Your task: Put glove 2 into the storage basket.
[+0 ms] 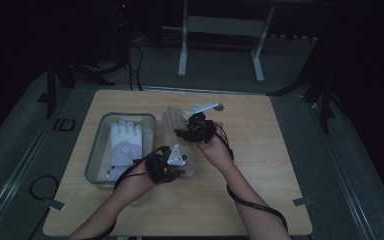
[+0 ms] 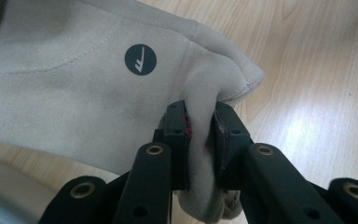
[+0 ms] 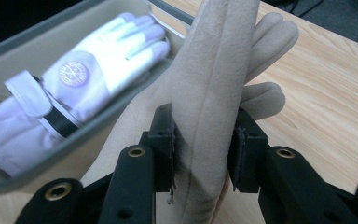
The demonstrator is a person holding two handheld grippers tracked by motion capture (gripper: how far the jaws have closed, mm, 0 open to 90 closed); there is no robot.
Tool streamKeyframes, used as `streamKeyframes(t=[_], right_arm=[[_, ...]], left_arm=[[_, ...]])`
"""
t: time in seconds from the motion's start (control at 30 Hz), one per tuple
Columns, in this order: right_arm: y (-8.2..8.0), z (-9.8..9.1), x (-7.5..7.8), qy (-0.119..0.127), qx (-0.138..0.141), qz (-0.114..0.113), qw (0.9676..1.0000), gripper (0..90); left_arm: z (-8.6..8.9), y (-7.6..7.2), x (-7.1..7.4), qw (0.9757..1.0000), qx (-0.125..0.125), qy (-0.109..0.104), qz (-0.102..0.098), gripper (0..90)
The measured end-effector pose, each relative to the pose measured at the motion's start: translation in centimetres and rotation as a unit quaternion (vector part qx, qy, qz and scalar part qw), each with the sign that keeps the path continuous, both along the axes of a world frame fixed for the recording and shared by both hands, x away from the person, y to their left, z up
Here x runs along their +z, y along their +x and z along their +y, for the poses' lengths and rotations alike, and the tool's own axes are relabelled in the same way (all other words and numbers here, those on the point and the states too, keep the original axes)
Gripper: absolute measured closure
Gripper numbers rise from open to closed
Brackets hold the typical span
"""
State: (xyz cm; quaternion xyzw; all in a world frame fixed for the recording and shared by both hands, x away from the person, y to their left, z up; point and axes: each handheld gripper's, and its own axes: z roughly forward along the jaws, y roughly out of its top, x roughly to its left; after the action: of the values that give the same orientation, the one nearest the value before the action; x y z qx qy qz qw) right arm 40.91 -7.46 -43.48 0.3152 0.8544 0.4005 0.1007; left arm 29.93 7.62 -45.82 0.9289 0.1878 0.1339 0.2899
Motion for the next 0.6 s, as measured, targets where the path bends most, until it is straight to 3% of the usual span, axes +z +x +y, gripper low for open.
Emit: streamKeyframes(t=[0.6], right_arm=[[0.3,7.5,0.9,-0.001,0.04,-0.001,0.9992,66.3]], left_arm=[[6.4,-0.9,1.0,0.9989,0.046,0.009,-0.003,77.9]])
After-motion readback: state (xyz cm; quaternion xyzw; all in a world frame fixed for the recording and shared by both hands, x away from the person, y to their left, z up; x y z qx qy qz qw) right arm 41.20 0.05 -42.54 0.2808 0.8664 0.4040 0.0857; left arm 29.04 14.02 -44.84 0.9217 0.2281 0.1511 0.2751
